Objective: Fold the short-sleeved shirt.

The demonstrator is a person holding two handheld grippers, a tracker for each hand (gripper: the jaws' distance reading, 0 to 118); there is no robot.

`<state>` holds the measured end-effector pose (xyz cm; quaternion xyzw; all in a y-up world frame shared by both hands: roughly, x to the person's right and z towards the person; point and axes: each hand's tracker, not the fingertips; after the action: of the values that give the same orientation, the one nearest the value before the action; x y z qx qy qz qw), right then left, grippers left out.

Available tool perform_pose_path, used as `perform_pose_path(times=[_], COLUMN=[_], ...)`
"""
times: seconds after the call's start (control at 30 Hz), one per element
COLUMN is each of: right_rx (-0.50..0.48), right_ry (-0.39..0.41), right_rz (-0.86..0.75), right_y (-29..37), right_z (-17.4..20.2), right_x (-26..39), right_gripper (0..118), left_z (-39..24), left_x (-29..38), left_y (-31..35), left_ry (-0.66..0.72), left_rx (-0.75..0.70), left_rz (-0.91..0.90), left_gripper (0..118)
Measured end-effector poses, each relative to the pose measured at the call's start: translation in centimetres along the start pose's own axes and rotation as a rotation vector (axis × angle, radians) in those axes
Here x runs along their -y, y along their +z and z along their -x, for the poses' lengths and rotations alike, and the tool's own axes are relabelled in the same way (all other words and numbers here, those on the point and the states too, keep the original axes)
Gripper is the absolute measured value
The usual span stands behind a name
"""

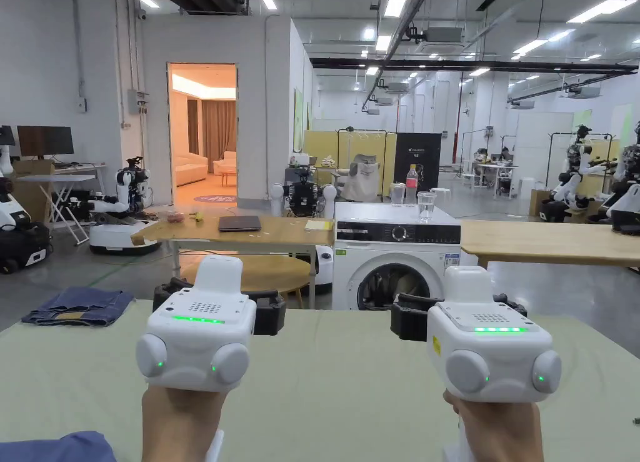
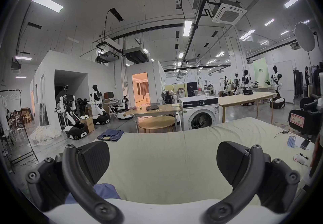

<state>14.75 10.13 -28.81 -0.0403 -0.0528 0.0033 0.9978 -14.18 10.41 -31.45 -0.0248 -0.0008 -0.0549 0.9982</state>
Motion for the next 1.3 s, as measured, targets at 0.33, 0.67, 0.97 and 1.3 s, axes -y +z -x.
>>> perform_pose_path(times=[0.33, 0.67, 0.97, 1.3], right_rx=[-0.005, -0.014, 0.009, 0.045], right_ry=[0.000, 0.031, 0.019, 0.039], right_rz=[0.007, 0.013, 0.005, -0.013], right_y=[0.0, -0.2, 0.0, 0.4], right_z=[0.2, 0.5, 0.1, 0.0], right_x=[-0.1, 0.4, 0.6, -0.3], right_gripper=[118, 118, 66, 0], left_z=[0.1, 0.0, -0.1, 0.6], left_x=[-0.3, 0.0, 0.3, -0.1], left_y=[0.1, -0.1, -0.1, 0.2], left_ry=[0.011, 0.013, 0.022, 0.000], left_rx=[0.004, 0.002, 0.017, 0.001], left_rz=[-0.002, 0.004, 0.015, -0.046], left_gripper=[118, 118, 94, 0])
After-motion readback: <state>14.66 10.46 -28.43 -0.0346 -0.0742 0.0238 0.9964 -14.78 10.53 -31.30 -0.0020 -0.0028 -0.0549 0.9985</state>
